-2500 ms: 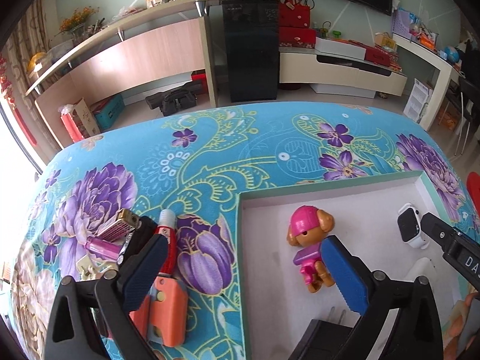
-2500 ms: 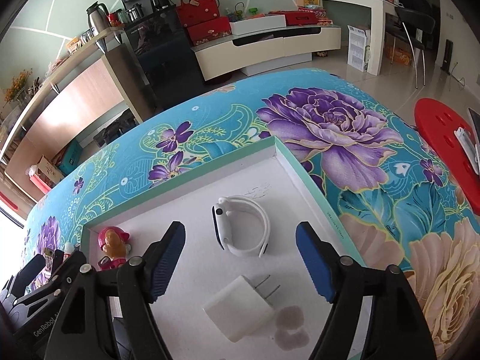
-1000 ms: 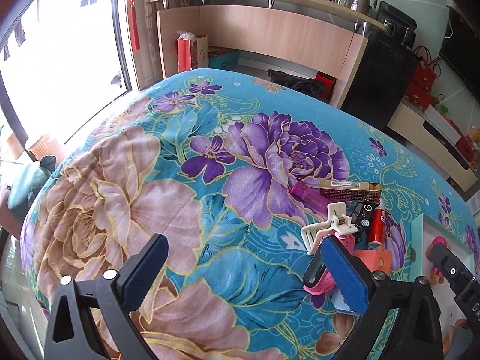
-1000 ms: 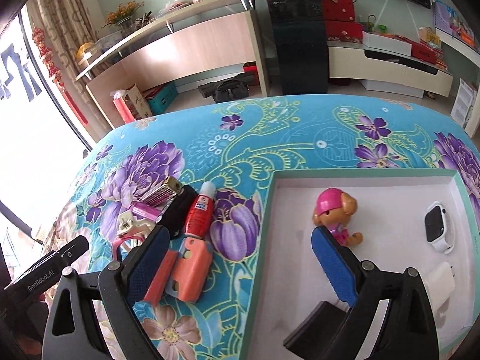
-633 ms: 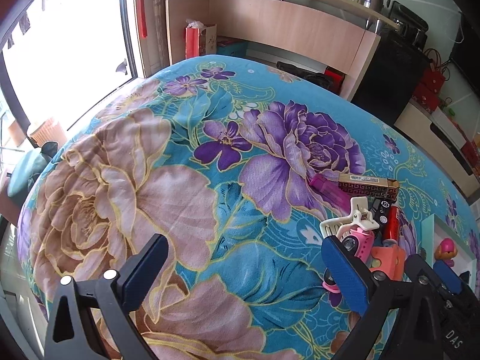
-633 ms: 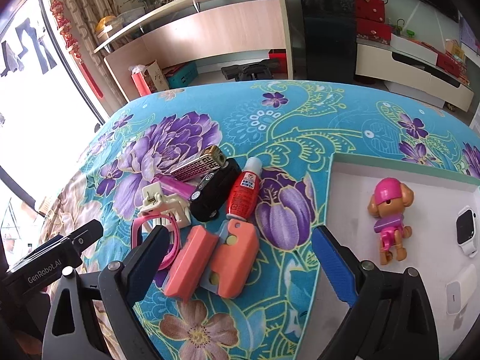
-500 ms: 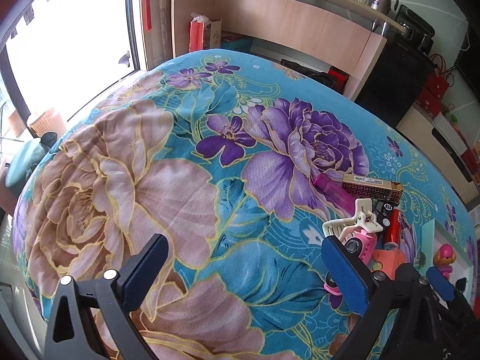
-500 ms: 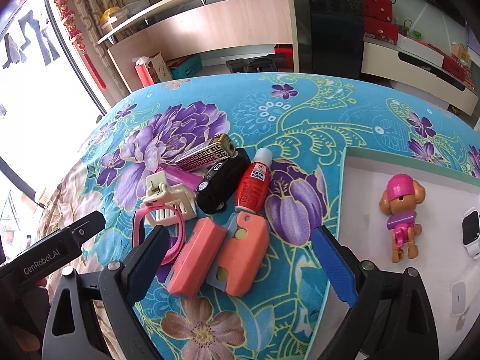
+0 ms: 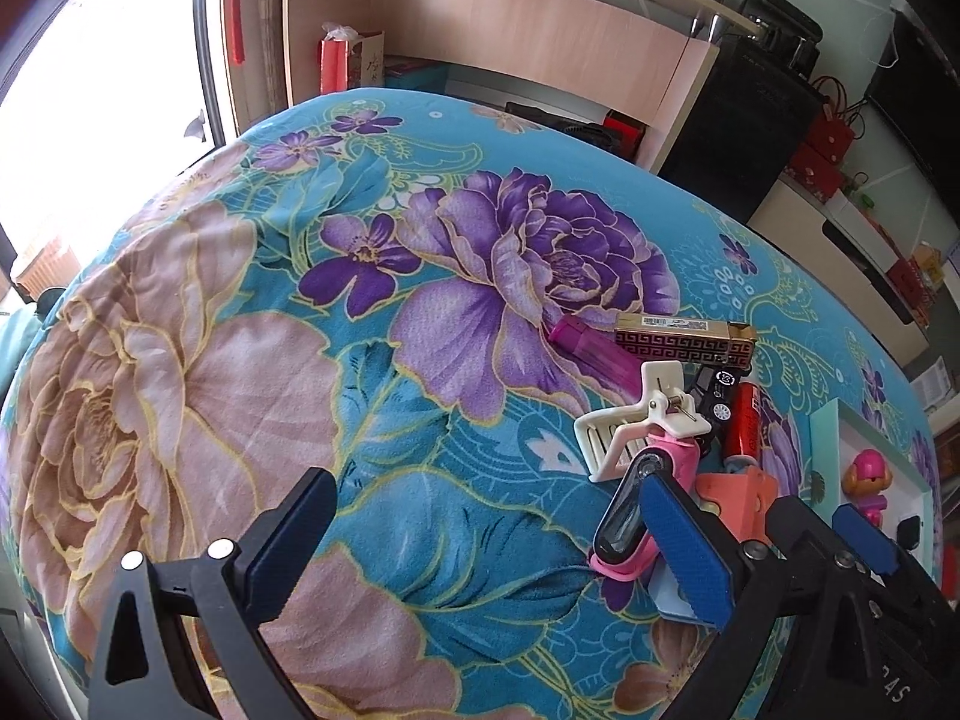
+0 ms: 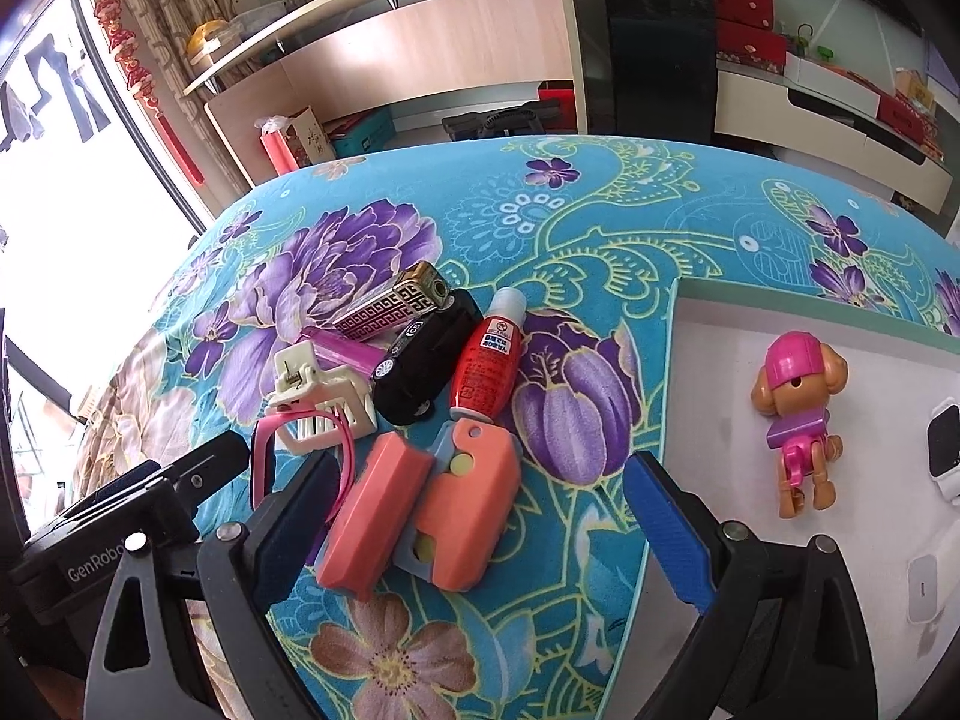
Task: Organize rigid objects
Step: 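Grasp the pink watch band with the left tool while the right tool moves to the pink block, then grasp the pink block with the right tool while the left tool lifts the pink band, then carry the pink block and pink band toward the tray with both tools, then open the left tool to drop the pink band while the right tool releases the block, then move the left tool to the white hair clip while the right tool approaches the orange-blue toy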
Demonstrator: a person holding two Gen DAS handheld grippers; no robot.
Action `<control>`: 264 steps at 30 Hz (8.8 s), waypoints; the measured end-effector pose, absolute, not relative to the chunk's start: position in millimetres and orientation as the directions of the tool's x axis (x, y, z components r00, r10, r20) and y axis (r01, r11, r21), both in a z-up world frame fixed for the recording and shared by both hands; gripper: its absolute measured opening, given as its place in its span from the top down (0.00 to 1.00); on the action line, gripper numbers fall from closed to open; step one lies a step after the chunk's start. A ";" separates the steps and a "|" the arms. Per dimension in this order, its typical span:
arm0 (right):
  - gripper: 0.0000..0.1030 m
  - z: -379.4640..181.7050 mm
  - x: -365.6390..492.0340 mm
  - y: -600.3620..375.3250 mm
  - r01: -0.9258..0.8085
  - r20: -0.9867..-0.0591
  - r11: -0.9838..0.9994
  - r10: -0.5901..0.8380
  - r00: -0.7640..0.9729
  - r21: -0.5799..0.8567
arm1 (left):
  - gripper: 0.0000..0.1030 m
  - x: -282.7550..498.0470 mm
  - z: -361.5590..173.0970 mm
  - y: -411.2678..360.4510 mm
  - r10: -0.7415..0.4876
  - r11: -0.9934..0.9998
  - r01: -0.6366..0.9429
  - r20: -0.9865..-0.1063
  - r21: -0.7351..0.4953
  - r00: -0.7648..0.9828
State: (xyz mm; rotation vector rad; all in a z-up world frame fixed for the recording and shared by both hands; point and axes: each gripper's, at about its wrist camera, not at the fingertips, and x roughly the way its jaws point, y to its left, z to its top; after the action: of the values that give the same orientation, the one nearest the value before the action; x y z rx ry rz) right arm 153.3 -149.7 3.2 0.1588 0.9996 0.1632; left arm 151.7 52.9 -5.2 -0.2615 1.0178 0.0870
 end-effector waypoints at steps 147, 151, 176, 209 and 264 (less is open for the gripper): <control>0.63 28.5 99.3 -350.5 0.323 -0.763 0.874 0.079 0.642 0.362 | 0.87 129.4 36.3 -162.1 -0.286 0.925 0.376 -0.749 -0.053 0.597; 0.63 27.4 92.8 -364.5 0.358 -0.763 0.856 0.063 0.643 0.373 | 0.87 124.7 26.7 -181.3 -0.287 0.909 0.416 -0.769 -0.030 0.571; 0.63 11.1 103.0 -356.5 0.337 -0.793 0.865 0.106 0.600 0.371 | 0.87 128.5 -16.1 -206.7 -0.237 0.899 0.438 -0.842 0.000 0.485; 0.40 34.6 122.7 -292.9 0.248 -0.793 0.937 0.047 0.607 0.245 | 0.07 159.5 29.0 -63.7 -0.072 0.997 0.023 -0.783 -0.074 0.618; 0.29 -11.8 169.4 -148.2 -0.048 -0.806 0.982 0.178 0.564 0.183 | 0.04 181.8 -2.2 53.3 0.029 0.980 -0.169 -0.778 -0.100 0.628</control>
State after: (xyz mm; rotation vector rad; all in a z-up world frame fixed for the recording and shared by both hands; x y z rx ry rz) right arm 169.4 -148.2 -11.8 0.1468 0.9634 0.1334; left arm 181.8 53.3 -2.2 -0.1700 0.8856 0.1141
